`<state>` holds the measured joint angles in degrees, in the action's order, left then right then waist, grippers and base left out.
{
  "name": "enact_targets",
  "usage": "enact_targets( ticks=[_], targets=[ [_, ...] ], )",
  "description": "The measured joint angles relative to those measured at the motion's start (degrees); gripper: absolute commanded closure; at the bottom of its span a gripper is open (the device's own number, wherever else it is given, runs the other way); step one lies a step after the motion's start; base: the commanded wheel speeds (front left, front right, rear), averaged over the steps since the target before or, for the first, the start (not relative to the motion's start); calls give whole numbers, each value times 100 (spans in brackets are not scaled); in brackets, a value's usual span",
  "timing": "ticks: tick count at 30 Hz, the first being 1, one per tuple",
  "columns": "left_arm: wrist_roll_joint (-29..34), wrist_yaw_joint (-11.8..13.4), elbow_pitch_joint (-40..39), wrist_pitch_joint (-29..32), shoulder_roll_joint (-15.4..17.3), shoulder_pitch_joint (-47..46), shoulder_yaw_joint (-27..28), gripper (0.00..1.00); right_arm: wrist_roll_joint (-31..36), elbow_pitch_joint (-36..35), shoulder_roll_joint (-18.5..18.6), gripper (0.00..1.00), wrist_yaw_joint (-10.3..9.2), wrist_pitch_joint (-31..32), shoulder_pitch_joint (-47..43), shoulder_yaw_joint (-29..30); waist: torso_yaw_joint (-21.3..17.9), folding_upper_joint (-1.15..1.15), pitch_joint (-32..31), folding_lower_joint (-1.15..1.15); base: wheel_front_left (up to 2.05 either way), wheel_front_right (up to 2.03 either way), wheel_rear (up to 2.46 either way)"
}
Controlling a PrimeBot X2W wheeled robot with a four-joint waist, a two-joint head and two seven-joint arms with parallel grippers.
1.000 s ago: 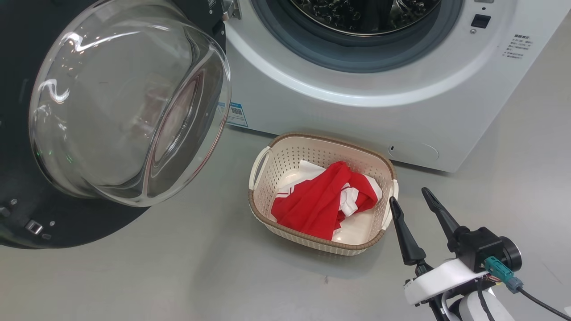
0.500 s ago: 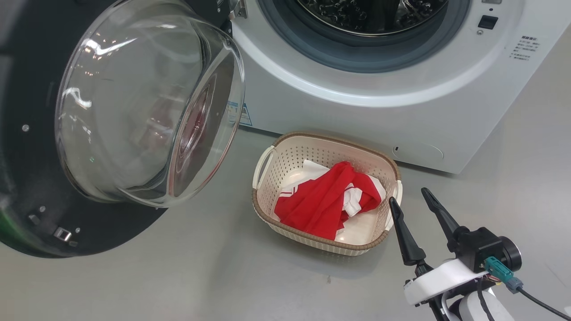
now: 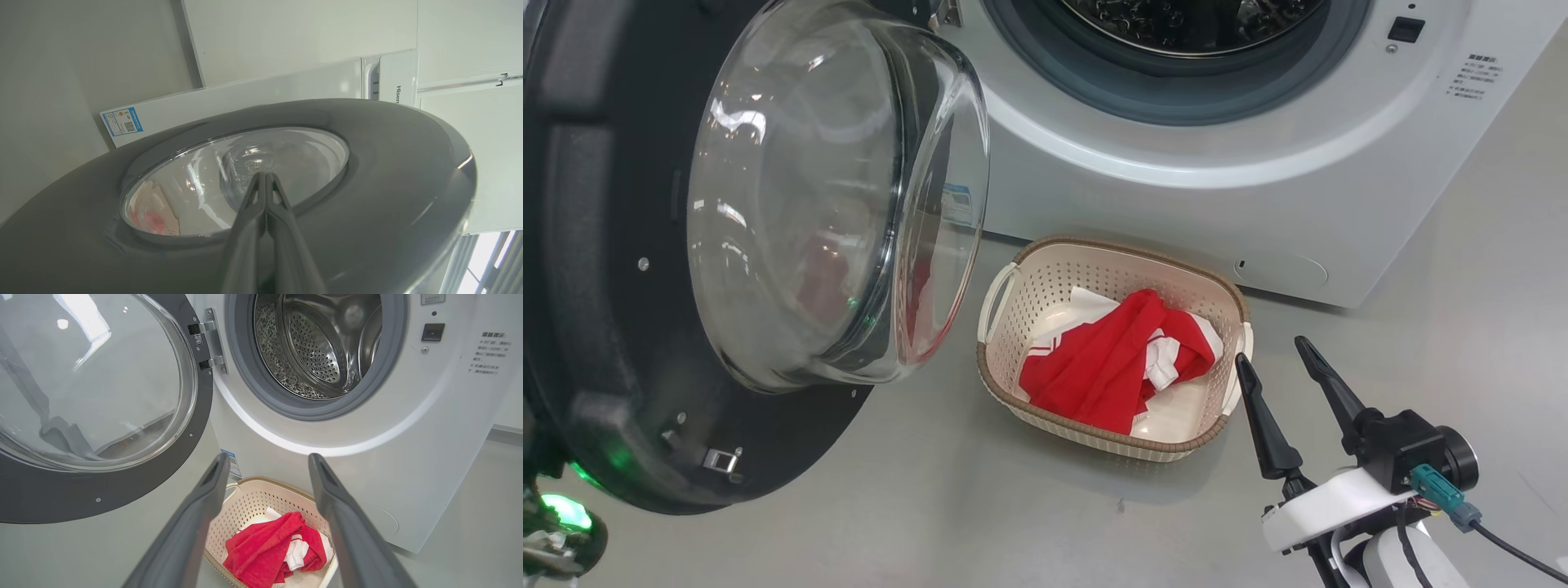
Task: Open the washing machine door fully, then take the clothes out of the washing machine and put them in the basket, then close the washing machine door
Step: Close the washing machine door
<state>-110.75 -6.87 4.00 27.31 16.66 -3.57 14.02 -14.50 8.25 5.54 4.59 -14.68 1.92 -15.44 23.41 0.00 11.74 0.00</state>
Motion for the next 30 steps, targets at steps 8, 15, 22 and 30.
enact_targets(
  ticks=[8, 15, 22, 30],
  targets=[
    [-133, -2, -307, 409, -186, 149, -208, 100, 0, -5, 2, 0, -2, 0, 23, 13, -67, 0, 55, 0, 0, 0, 0],
    [-152, -2, -855, 748, -357, 289, -337, 100, 0, -26, 0, 0, -2, 0, 120, -10, -171, 0, 110, 0, 0, 0, 0],
    [-101, -2, -1337, 1036, -481, 334, -457, 100, 0, -42, -1, 0, -1, 0, 182, -34, -308, 0, 224, 0, 0, 0, 0],
    [-12, -2, -1757, 1323, -678, 409, -664, 100, 0, -46, -15, 0, 5, 0, 371, -96, -563, 0, 361, 0, 0, 0, 0]
  ],
)
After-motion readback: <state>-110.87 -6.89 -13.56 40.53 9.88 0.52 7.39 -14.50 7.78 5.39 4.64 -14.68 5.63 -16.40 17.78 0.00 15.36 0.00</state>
